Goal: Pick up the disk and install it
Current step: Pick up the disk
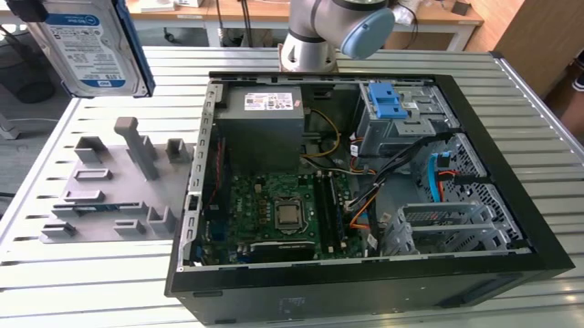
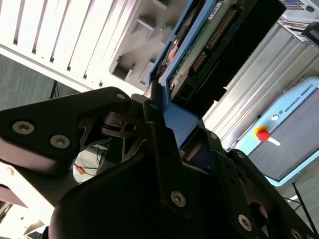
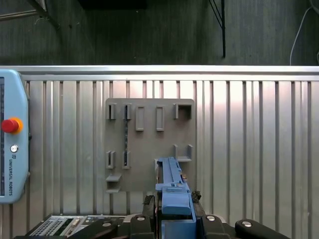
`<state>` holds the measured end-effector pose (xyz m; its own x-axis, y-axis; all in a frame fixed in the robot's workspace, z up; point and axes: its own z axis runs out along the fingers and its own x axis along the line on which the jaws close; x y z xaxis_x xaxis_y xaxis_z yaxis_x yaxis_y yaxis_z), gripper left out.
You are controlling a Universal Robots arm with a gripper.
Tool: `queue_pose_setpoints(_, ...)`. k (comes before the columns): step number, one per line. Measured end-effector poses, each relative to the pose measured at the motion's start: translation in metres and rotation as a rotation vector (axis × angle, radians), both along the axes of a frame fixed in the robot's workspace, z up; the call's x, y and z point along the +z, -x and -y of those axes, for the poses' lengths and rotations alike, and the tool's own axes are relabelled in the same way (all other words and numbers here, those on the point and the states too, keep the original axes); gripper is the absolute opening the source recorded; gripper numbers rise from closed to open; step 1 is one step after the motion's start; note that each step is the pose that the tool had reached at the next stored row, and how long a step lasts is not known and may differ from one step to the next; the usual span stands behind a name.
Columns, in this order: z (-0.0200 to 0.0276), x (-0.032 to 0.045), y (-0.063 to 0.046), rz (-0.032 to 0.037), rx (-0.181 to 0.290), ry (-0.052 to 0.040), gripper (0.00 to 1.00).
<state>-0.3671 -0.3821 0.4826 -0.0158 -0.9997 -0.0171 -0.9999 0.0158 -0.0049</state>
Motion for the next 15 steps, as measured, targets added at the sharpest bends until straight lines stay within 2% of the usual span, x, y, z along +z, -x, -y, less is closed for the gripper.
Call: queue_pose_setpoints(15, 0.0106, 0.0, -0.017, -0.0002, 0.0, 0.0, 0.36)
